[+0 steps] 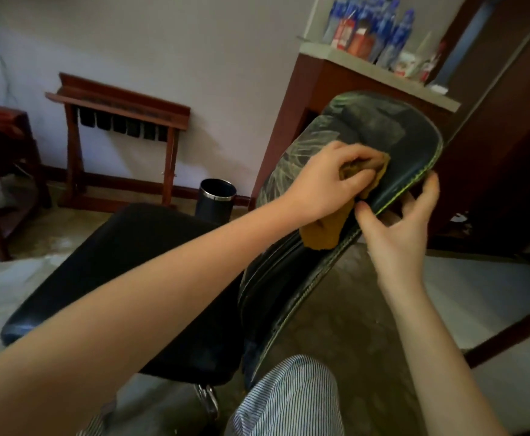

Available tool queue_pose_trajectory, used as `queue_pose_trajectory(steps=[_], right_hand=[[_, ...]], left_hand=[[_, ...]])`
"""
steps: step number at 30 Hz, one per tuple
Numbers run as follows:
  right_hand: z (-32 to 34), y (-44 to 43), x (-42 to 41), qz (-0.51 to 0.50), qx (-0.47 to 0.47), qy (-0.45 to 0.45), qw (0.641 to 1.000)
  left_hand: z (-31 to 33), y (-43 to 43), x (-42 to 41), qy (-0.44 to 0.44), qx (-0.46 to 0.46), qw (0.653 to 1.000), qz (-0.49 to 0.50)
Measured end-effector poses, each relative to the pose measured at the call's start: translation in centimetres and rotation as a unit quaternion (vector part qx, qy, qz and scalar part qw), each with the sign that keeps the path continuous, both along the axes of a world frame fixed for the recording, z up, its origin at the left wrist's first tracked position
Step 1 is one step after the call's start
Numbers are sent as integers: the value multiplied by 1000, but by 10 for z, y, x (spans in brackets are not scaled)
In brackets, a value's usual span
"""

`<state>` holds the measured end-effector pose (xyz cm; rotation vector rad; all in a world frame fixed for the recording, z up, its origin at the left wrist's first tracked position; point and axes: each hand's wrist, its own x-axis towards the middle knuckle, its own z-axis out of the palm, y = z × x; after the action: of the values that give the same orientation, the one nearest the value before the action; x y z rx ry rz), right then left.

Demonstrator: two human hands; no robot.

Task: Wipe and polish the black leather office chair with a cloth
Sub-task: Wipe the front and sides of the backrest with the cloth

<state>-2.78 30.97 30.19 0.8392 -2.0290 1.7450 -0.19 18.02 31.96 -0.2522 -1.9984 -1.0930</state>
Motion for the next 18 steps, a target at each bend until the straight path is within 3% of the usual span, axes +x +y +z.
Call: queue_pose_trajectory(steps=[10, 18], right_hand=[[-3, 3, -12, 9, -31, -11, 999], [-2, 7, -22, 19, -13, -38, 999]], left_hand=[[-32, 7, -27, 13, 109, 994, -7], [-77, -13, -26, -149, 193, 967, 76]])
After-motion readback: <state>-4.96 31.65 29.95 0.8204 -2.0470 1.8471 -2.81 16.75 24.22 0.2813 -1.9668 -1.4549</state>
